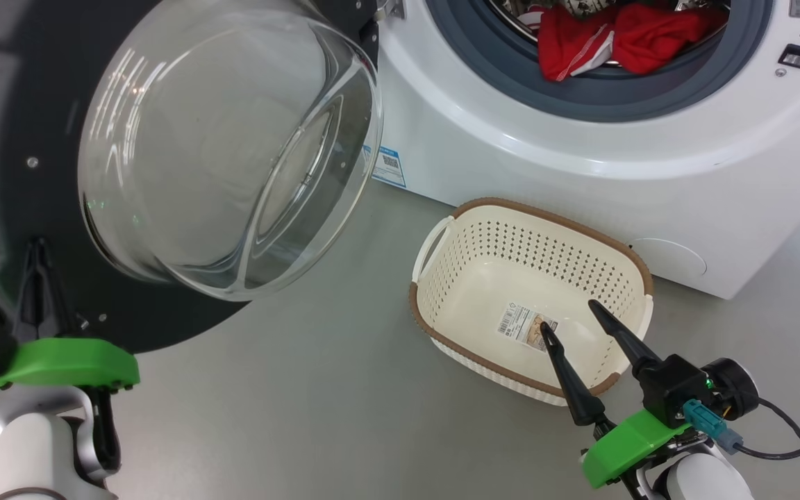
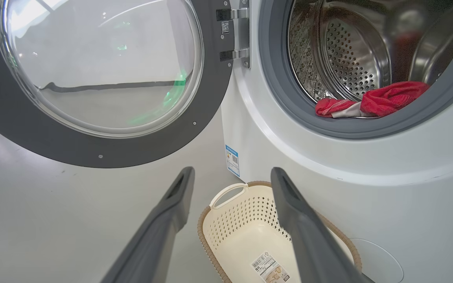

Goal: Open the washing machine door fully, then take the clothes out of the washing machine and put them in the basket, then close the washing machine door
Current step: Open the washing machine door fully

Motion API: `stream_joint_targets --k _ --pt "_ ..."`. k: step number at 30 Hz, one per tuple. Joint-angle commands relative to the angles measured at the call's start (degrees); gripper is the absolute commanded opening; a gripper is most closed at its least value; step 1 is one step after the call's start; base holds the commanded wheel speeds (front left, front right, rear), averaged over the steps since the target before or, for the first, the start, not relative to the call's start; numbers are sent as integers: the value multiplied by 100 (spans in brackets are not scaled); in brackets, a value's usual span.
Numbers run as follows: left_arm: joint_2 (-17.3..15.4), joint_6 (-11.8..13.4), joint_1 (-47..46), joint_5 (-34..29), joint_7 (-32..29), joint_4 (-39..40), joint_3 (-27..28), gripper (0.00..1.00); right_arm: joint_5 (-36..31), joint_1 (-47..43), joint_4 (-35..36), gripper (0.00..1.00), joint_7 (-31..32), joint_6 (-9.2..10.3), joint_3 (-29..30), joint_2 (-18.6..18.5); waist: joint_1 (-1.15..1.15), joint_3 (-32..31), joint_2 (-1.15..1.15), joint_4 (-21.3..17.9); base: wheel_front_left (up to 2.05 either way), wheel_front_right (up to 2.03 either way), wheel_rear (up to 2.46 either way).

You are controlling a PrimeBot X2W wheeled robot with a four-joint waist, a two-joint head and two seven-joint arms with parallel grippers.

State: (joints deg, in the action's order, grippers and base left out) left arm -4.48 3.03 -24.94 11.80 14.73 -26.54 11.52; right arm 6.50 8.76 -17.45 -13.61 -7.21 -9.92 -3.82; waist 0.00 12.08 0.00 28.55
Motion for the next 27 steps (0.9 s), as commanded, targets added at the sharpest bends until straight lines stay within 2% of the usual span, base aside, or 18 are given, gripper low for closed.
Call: stream_joint_targets --k 1,2,3,12,13,14,21,27 --pt "-202 -26 -90 -77 27 234 274 31 -16 104 153 100 -18 -28 -103 29 0 -43 0 -1 0 0 0" --pt "-174 -31 -71 -112 27 294 280 80 -7 97 148 100 -24 -28 -94 35 0 -72 0 -1 0 0 0" --pt "-148 -35 -46 -147 27 369 285 100 5 88 142 100 -30 -28 -87 41 0 -102 0 -8 0 0 0" --pt "19 -50 379 -446 27 1410 196 100 133 111 104 100 -104 -28 -15 81 0 -336 0 -288 0 0 0" --pt "35 -76 428 -445 27 1558 171 100 140 125 109 100 -110 -28 10 83 0 -356 0 -339 0 0 0" --pt "58 -207 510 -430 27 1857 80 100 153 148 115 100 -121 -28 69 87 0 -397 0 -447 0 0 0" --pt "124 -552 687 -242 27 2488 -310 100 347 201 224 100 -136 -28 323 92 0 -523 0 -808 0 0 0" --pt "146 -667 841 -164 27 2539 -706 100 337 163 541 100 -138 -28 755 93 0 -628 0 -1238 0 0 0"
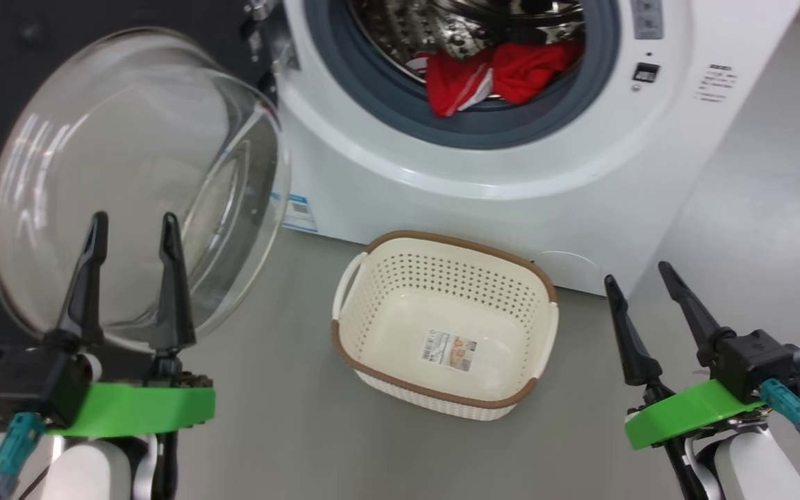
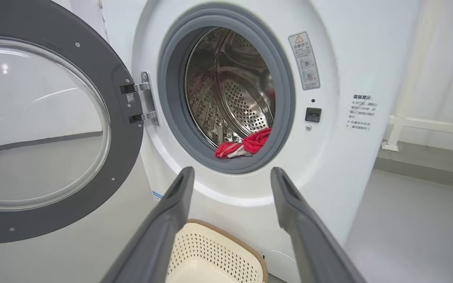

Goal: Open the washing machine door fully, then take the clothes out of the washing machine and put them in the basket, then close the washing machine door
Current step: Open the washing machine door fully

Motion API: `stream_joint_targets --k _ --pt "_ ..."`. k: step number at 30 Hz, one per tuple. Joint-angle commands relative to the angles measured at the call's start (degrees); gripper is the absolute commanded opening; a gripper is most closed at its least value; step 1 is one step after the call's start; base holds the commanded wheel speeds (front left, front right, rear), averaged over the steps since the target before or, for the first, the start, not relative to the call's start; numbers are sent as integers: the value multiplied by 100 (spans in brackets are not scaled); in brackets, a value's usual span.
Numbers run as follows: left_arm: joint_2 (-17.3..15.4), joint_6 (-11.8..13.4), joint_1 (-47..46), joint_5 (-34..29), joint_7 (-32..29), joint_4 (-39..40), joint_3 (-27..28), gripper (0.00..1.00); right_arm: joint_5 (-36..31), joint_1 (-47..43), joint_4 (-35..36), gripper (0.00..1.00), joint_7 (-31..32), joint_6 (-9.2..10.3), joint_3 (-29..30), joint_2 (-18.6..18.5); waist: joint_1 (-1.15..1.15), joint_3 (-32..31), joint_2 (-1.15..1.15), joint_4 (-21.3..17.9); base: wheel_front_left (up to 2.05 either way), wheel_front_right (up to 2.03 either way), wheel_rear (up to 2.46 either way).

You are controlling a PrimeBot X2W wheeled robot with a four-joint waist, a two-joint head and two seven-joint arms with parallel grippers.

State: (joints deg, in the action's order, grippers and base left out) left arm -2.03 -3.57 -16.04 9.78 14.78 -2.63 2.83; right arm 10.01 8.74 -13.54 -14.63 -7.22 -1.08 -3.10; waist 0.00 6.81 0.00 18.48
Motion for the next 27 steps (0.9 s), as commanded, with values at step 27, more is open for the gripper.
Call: stream_joint_targets --k 27 --pt "-330 -352 1187 689 22 -419 -40 100 -268 -513 401 100 -37 -26 178 22 0 -643 0 -2055 0 0 0"
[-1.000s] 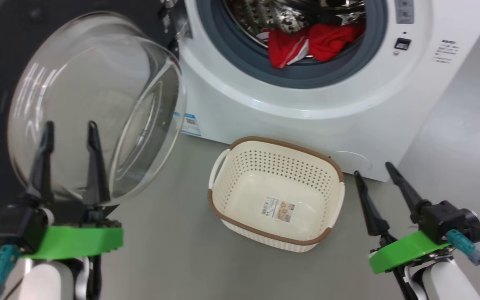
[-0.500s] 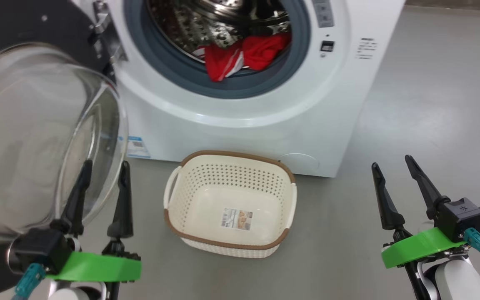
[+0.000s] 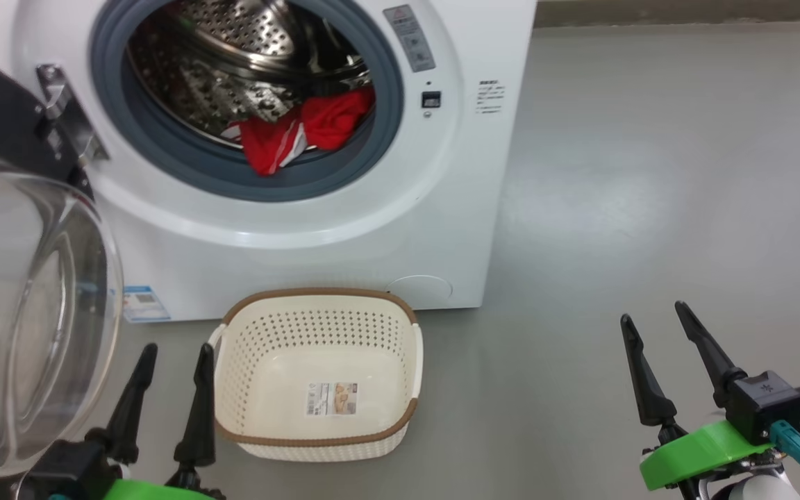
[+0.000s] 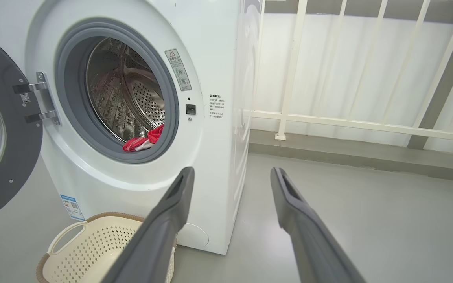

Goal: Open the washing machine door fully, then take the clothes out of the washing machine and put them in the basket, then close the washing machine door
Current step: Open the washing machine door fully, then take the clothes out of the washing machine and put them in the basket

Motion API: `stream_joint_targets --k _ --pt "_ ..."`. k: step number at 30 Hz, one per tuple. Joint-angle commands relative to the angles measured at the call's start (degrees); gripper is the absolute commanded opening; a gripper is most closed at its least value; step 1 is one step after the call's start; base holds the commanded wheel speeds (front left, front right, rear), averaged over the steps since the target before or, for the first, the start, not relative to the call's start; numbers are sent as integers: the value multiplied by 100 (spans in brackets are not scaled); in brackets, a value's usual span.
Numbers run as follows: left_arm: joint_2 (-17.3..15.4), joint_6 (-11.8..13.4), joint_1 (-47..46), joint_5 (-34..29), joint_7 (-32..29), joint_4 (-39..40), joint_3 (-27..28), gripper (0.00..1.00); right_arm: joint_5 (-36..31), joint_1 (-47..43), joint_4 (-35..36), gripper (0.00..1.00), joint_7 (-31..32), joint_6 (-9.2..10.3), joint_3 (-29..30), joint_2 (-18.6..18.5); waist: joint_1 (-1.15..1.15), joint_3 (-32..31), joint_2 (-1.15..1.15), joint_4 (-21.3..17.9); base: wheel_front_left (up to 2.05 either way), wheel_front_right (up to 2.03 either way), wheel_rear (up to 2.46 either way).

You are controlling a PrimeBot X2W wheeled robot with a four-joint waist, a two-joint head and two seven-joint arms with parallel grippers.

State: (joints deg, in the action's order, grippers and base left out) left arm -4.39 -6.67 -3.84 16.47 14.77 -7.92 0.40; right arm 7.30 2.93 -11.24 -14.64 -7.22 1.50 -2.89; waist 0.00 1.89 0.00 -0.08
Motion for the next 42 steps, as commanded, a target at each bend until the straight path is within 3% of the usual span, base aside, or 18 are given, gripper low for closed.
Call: stream_joint_targets --k 1,16,32,42 --pt "-99 -43 4 13 23 99 214 100 19 36 191 100 -36 -26 -74 1 0 -167 0 -238 0 0 0" --pt "-110 -58 516 -36 23 57 301 100 156 -452 716 100 -36 -26 -239 2 0 -424 0 -507 0 0 0" --pt "-67 -57 815 -86 23 186 307 100 82 -689 960 100 -36 -26 -102 2 0 -550 0 -503 0 0 0" --pt "-60 125 736 -147 -33 185 250 100 65 -674 907 100 -36 -26 -196 -29 0 -502 0 -459 19 -19 0"
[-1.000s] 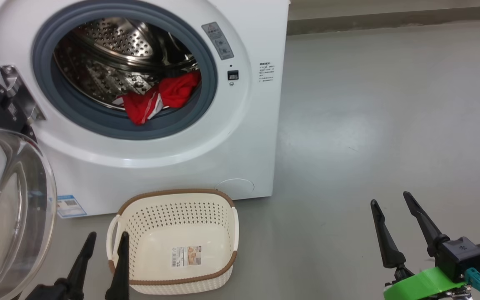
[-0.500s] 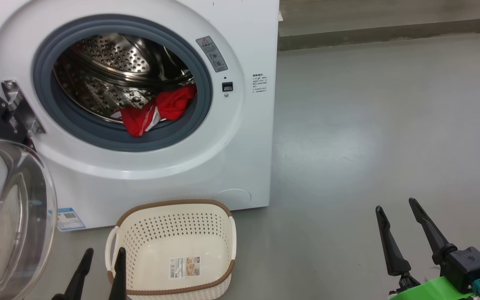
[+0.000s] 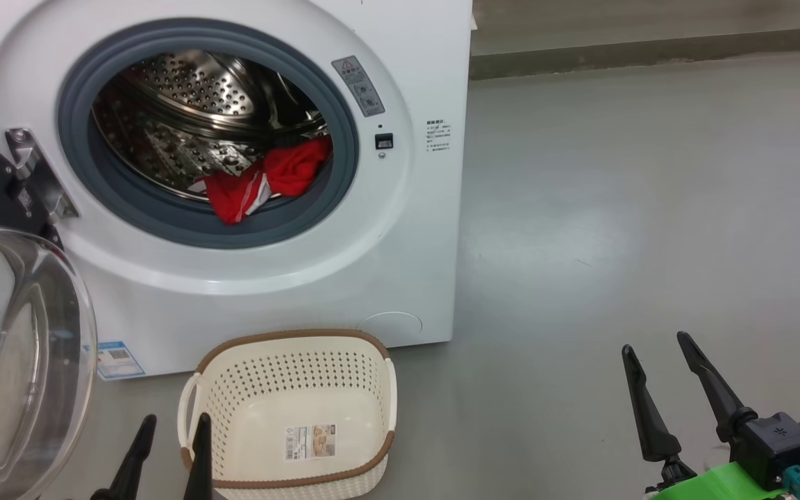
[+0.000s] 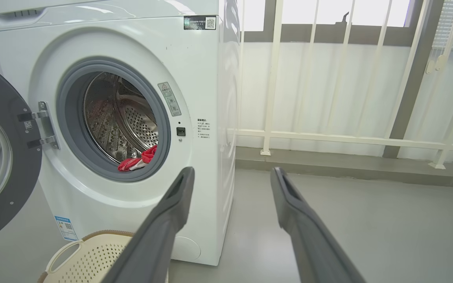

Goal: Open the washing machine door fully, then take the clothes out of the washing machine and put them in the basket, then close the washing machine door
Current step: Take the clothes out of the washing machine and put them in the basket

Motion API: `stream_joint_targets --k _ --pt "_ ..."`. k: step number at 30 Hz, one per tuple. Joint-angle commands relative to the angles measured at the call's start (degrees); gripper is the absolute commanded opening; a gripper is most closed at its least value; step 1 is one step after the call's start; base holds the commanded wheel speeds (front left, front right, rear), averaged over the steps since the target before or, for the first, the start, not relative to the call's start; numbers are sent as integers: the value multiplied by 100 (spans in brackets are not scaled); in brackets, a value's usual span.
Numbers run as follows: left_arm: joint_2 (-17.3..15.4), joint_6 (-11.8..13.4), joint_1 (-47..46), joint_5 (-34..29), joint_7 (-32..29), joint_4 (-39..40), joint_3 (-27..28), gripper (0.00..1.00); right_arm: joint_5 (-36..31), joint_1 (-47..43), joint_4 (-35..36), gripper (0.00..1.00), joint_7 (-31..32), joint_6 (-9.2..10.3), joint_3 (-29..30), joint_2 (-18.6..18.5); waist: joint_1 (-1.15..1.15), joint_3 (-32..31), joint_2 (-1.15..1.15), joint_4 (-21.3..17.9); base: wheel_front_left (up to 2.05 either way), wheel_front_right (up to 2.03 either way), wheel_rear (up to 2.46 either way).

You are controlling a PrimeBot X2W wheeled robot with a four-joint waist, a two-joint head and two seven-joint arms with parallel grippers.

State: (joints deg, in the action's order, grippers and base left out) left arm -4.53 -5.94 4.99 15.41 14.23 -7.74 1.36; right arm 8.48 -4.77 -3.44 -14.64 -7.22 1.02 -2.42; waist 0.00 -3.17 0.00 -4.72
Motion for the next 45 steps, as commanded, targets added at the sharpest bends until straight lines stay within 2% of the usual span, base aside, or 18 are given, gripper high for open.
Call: stream_joint_targets --k 1,21,29,45 --pt "-48 61 -156 -44 12 175 146 100 -51 99 121 100 -36 -26 -155 -76 0 6 0 9 78 -78 0" --pt "-60 58 -165 98 27 384 -21 100 20 157 -21 100 -36 -26 -209 -91 0 46 0 74 141 -141 0" --pt "-59 155 -141 66 10 408 -74 100 20 151 -39 100 -36 -26 -216 -88 0 15 0 106 19 -19 0" --pt "-119 188 -275 174 -3 307 -109 100 57 125 -59 100 -36 -26 -288 -120 0 53 0 243 0 0 0"
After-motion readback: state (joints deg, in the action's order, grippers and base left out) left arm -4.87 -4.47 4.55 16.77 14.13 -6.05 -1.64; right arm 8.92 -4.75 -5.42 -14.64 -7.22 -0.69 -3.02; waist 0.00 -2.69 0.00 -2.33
